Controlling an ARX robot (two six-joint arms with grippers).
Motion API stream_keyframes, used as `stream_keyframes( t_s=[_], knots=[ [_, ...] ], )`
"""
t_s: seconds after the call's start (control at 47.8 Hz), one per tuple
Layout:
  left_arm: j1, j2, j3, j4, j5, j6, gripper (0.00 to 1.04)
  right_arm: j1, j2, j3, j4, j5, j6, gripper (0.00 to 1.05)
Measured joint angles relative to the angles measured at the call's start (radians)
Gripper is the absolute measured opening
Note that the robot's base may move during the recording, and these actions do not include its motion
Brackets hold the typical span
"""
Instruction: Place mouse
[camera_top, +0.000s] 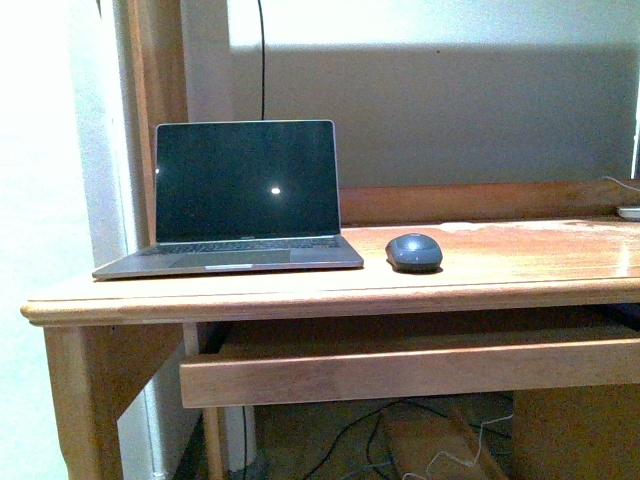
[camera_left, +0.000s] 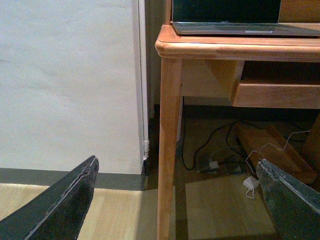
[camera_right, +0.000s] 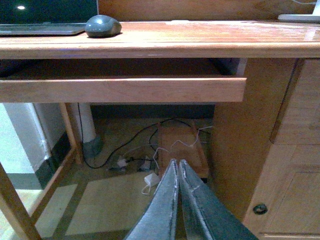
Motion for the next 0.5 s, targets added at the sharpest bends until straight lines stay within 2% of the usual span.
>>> stream_keyframes(
  t_s=[0.334, 0.418, 0.502],
  knots=[
    [0.000, 0.000, 0.000, 0.000, 0.000, 0.000, 0.97, -0.001, 0.000, 0.000, 0.000, 0.000, 0.000, 0.78],
    [0.000, 0.000, 0.000, 0.000, 0.000, 0.000, 0.97, -0.001, 0.000, 0.000, 0.000, 0.000, 0.000, 0.91],
    [0.000, 0.000, 0.000, 0.000, 0.000, 0.000, 0.97, -0.001, 0.000, 0.000, 0.000, 0.000, 0.000, 0.99]
  ],
)
